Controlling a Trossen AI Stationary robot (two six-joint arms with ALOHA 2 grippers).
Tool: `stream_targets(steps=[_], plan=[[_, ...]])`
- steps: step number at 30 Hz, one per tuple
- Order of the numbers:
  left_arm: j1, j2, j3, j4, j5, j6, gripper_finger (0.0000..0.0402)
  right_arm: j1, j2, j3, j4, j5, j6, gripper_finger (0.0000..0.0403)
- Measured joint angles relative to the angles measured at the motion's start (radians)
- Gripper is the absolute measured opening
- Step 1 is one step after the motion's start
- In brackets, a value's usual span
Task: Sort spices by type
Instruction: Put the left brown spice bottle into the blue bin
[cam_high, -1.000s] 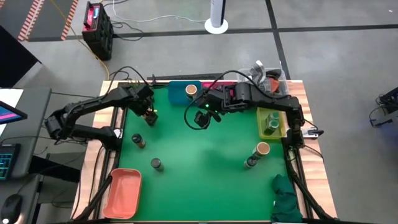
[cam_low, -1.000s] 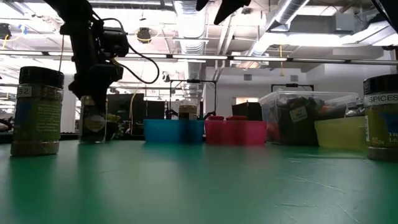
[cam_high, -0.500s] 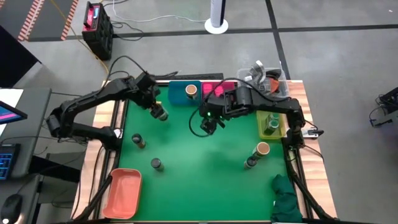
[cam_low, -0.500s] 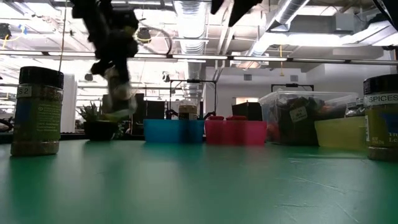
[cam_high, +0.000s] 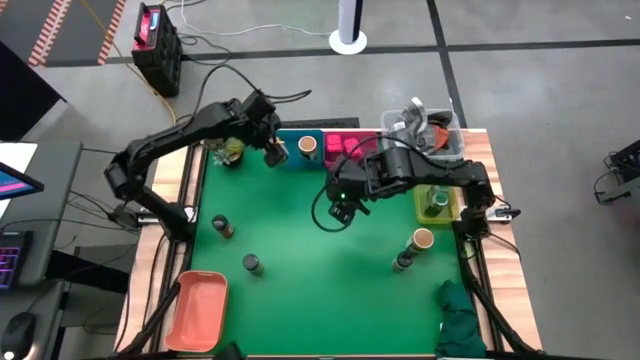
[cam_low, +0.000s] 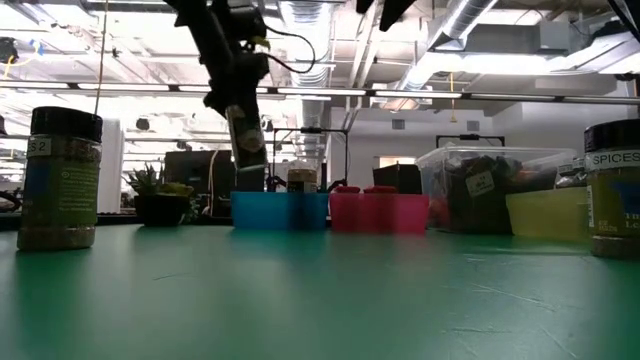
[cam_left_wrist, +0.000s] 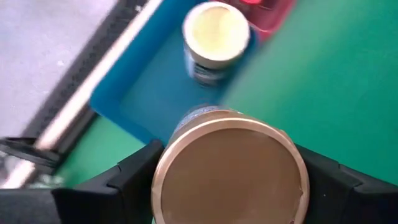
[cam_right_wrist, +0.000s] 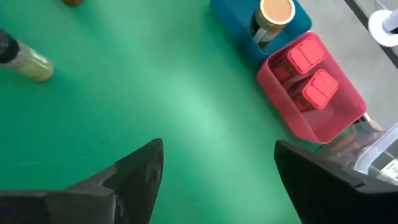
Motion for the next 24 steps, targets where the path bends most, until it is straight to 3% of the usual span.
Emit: stream_targets(steps=[14, 19, 24], plan=[[0.064, 0.200, 0.005, 0.133, -0.018, 0.080, 0.0279, 0.084, 0.000, 0.000, 0.008, 0.049, 0.215, 0.0329], [0.069, 0.212, 0.047, 0.075, 0.010, 0.119, 0.0279, 0.103, 0.000, 0.000, 0.008, 0.068, 0.265, 0.0329], [0.086, 0.213, 0.065, 0.152, 0.003, 0.116, 0.0279, 0.106, 0.000, 0.000, 0.013, 0.077, 0.289, 0.0329]])
